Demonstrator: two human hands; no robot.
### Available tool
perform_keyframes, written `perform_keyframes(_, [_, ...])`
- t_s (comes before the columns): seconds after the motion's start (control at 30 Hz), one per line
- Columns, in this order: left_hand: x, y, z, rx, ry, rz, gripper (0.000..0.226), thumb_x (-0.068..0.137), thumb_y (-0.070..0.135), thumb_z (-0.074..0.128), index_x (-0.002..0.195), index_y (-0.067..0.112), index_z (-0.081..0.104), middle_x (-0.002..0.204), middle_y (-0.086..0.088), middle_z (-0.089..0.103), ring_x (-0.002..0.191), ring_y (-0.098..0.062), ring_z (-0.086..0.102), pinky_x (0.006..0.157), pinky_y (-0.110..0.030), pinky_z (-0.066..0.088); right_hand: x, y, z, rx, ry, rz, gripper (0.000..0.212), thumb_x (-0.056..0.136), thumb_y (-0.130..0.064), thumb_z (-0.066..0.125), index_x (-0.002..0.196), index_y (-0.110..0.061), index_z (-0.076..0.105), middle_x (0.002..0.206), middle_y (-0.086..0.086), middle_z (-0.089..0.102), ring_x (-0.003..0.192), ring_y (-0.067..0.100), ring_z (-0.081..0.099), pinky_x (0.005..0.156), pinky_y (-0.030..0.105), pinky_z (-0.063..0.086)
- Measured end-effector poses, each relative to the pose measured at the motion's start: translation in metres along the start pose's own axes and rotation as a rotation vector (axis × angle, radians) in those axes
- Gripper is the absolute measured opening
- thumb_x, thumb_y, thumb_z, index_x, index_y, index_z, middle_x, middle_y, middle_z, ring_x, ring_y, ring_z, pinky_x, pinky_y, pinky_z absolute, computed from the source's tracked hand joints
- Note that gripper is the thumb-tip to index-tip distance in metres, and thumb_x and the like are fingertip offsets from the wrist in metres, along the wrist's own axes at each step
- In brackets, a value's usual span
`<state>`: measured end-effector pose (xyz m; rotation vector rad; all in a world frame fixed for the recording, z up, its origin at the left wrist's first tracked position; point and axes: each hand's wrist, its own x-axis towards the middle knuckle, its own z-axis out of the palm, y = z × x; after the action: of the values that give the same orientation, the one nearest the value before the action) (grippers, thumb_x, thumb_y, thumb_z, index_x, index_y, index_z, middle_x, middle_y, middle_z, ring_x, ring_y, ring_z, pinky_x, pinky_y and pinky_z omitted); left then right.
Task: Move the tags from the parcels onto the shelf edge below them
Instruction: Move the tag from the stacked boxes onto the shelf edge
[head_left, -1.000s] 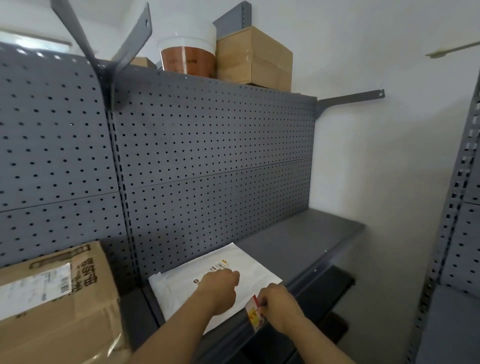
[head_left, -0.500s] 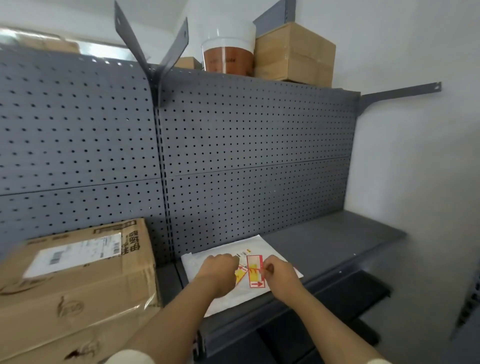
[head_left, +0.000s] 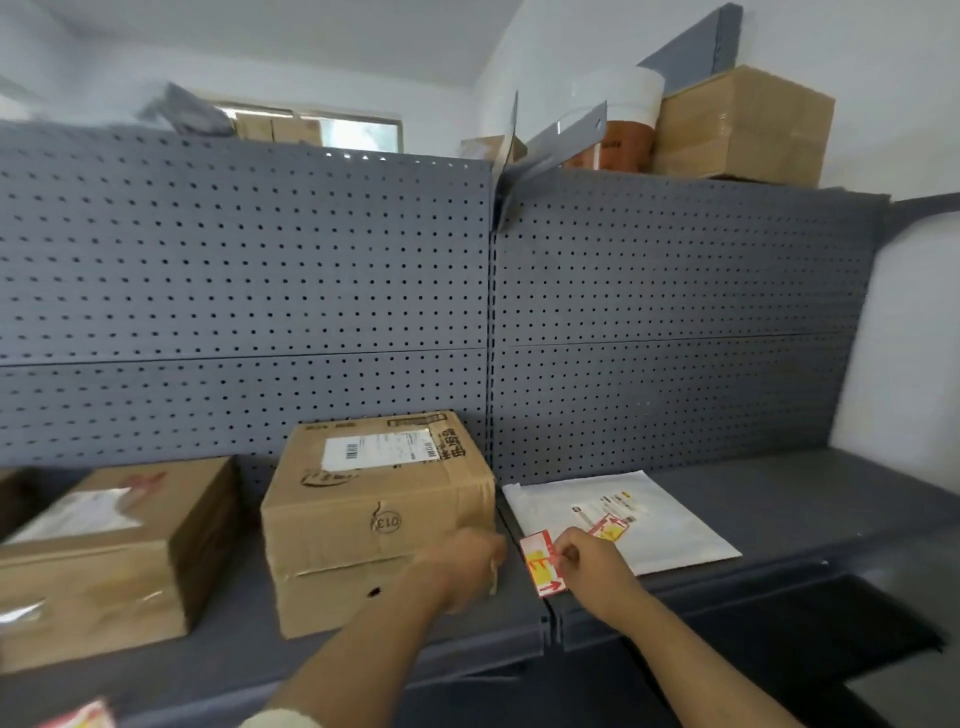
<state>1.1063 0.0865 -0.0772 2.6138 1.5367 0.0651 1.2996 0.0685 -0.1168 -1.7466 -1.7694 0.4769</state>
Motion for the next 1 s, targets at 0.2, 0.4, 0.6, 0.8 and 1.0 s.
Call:
perform_keyframes(0.2, [-0.059, -0.058, 0.016, -0.050, 0.029, -0.077, 0.033, 0.093, 0.011, 0.048, 0.125, 0.017, 0.053, 0.130, -0.010, 0.056, 0.116, -0.029, 0.053, 0.093, -0.034, 0.042, -0.028, -0.057, 0.046, -0.002, -0.066, -0.081, 0.015, 0.093, -0.010, 0.052, 0.083, -0.020, 0.056, 0.086, 0.001, 0.064, 0.078, 0.012, 0.058, 0.065, 0.021, 0.045])
perform_keyframes(0.4, [-0.106, -0.083, 0.026, -0.035, 0.042, -0.172, 0.031, 0.092, 0.016, 0.051, 0.122, 0.017, 0.058, 0.126, -0.009, 0.060, 0.111, -0.029, 0.057, 0.092, -0.037, 0.047, -0.046, -0.091, 0.079, -0.029, -0.128, -0.137, 0.019, 0.091, -0.015, 0.057, 0.077, -0.028, 0.055, 0.089, 0.002, 0.069, 0.082, 0.017, 0.063, 0.075, 0.035, 0.052])
perform_keyframes(0.6, [-0.137, -0.088, 0.036, -0.071, 0.000, -0.262, 0.039, 0.093, 0.014, 0.046, 0.131, 0.016, 0.053, 0.132, -0.011, 0.058, 0.115, -0.032, 0.057, 0.097, -0.040, 0.048, -0.054, -0.104, 0.095, -0.084, -0.162, -0.229, 0.009, 0.090, -0.014, 0.056, 0.087, -0.020, 0.062, 0.092, 0.002, 0.070, 0.083, 0.018, 0.063, 0.077, 0.040, 0.055])
perform_keyframes(0.8, [-0.143, -0.084, 0.050, -0.001, -0.035, -0.275, 0.043, 0.092, 0.012, 0.052, 0.135, 0.020, 0.052, 0.133, -0.011, 0.058, 0.118, -0.033, 0.056, 0.098, -0.040, 0.046, -0.058, -0.109, 0.105, -0.111, -0.132, -0.251, 0.011, 0.091, -0.016, 0.055, 0.092, -0.022, 0.064, 0.095, -0.001, 0.070, 0.084, 0.016, 0.064, 0.075, 0.037, 0.055])
perform_keyframes(1.0, [-0.141, -0.082, 0.059, 0.079, -0.058, -0.292, 0.041, 0.094, 0.018, 0.056, 0.134, 0.013, 0.050, 0.139, -0.012, 0.052, 0.123, -0.033, 0.053, 0.100, -0.041, 0.043, -0.050, -0.110, 0.108, -0.131, -0.043, -0.240, 0.008, 0.093, -0.021, 0.056, 0.089, -0.023, 0.063, 0.090, -0.003, 0.070, 0.079, 0.015, 0.064, 0.070, 0.038, 0.055])
